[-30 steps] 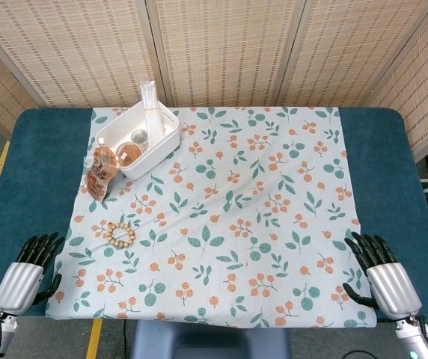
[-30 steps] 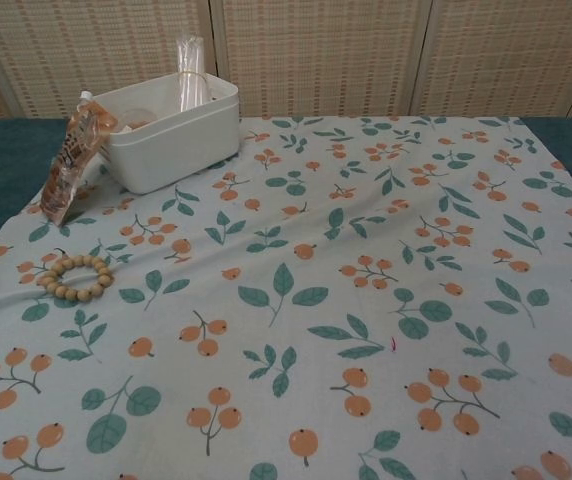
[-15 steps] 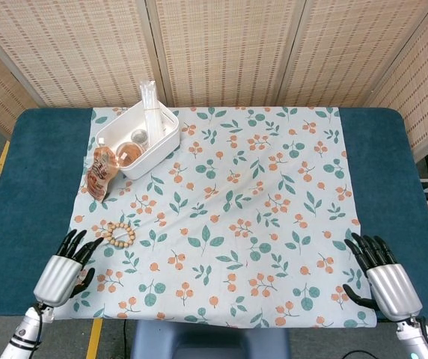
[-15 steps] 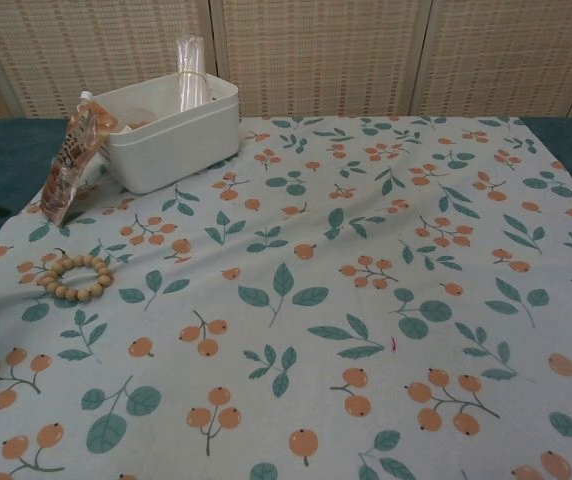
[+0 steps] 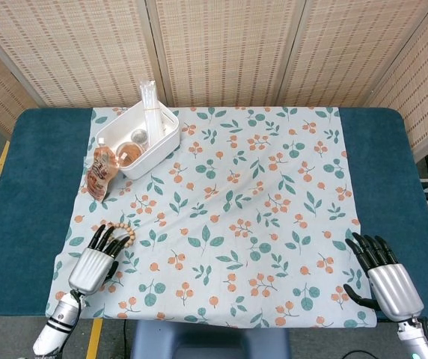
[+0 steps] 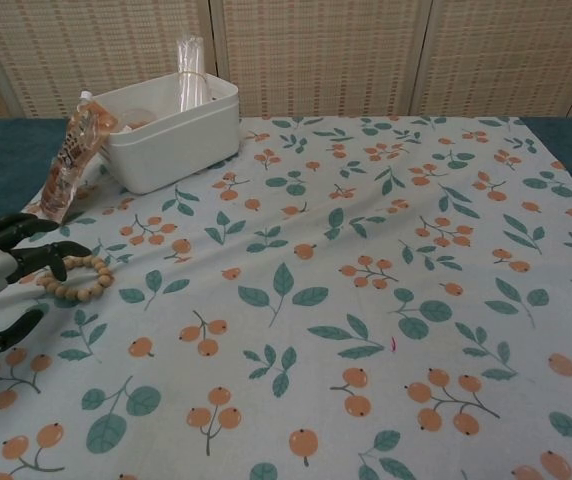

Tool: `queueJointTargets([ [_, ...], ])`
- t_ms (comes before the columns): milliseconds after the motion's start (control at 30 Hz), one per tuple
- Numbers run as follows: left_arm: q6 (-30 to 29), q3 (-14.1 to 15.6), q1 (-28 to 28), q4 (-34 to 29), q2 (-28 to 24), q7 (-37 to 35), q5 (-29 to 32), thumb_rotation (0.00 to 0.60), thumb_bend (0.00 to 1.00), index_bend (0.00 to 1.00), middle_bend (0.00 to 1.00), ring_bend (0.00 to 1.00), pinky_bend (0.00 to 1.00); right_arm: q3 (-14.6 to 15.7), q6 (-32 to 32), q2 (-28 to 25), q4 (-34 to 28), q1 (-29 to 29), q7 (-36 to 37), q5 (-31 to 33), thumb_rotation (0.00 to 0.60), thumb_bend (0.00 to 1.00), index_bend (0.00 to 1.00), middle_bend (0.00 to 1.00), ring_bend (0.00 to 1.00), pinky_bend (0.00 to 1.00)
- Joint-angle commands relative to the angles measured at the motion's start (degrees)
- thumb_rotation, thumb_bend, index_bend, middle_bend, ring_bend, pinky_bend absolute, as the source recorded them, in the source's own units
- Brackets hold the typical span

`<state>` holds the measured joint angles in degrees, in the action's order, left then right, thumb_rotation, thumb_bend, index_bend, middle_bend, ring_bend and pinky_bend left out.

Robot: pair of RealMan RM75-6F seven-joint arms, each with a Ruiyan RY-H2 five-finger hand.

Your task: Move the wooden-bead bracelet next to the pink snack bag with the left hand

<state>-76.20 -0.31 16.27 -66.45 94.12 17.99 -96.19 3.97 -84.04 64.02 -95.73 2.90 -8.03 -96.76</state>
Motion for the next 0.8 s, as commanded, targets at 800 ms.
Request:
queueJointTargets([
  [800, 2.4, 0.6, 3.6, 14.2, 5.9, 4.9, 1.9, 0.600, 0.49, 0.24, 0.29, 0.02, 0.00, 0.3, 1.0, -1.1, -1.2, -0.1, 0.0, 0.8, 0.452, 0.24, 0.00, 0.00, 0.00, 0.00],
])
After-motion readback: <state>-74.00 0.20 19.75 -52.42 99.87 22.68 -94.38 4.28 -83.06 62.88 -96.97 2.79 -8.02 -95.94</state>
